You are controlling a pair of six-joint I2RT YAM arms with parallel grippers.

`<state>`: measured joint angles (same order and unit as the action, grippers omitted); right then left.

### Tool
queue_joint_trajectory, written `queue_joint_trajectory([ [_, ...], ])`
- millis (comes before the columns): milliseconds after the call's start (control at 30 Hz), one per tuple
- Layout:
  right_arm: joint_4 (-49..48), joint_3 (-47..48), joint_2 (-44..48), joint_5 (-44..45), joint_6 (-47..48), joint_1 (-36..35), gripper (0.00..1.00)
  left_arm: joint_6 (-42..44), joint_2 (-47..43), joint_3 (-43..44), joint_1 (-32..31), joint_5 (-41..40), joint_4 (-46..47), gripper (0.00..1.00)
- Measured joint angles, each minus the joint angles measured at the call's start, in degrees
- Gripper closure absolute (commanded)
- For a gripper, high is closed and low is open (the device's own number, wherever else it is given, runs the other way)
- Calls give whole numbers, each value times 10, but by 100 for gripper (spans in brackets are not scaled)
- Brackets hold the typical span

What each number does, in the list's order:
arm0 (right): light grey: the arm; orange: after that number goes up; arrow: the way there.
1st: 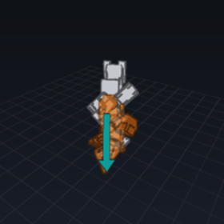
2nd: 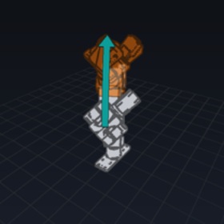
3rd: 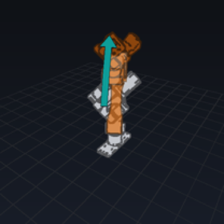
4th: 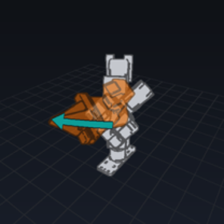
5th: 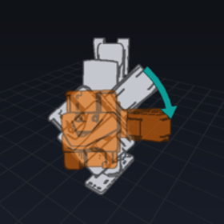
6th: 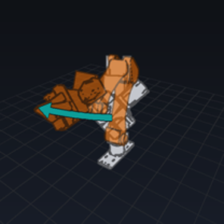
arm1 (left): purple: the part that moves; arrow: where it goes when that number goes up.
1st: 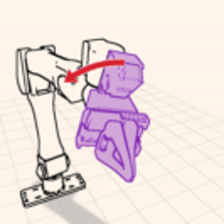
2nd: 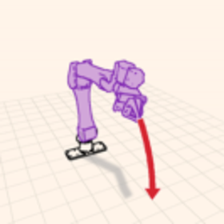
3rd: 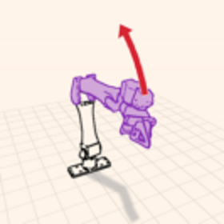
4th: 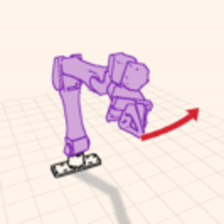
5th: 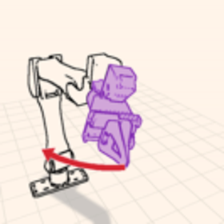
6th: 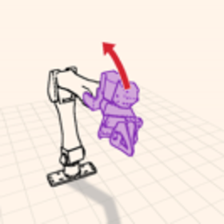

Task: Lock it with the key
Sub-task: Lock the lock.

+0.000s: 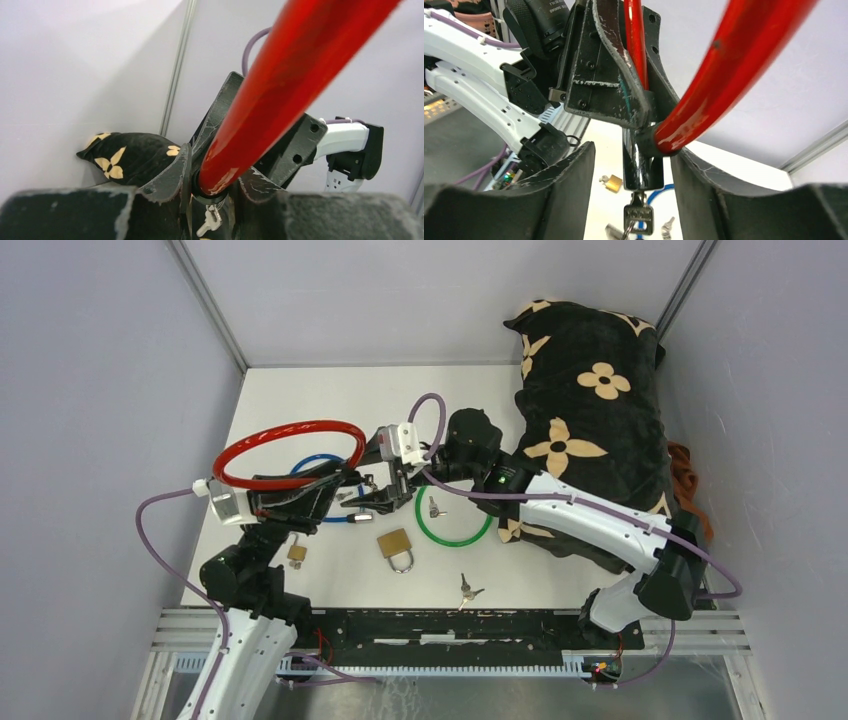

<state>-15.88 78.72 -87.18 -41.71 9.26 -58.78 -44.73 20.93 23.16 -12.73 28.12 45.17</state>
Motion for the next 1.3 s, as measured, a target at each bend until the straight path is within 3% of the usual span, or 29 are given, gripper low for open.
queue_joint_trajectory([
  [200,24,-22,41,-1,27,14,28,0,-4,2,2,-13,10,98],
  [467,76,-36,82,-45,7,88,42,0,-14,2,6,-13,19,98],
  [700,21,-37,54,-83,-96,78,45,0,-14,2,12,-12,17,98],
  [833,13,-35,31,-90,-116,66,49,0,-14,2,14,-12,17,98],
  [1133,8,-26,13,-101,-130,59,44,-1,-14,2,14,-10,17,98],
  [1200,7,-21,12,-104,-131,59,53,-1,-14,2,14,-10,17,98],
  [1300,8,-9,11,-106,-130,59,79,-2,-14,2,14,-10,17,98],
])
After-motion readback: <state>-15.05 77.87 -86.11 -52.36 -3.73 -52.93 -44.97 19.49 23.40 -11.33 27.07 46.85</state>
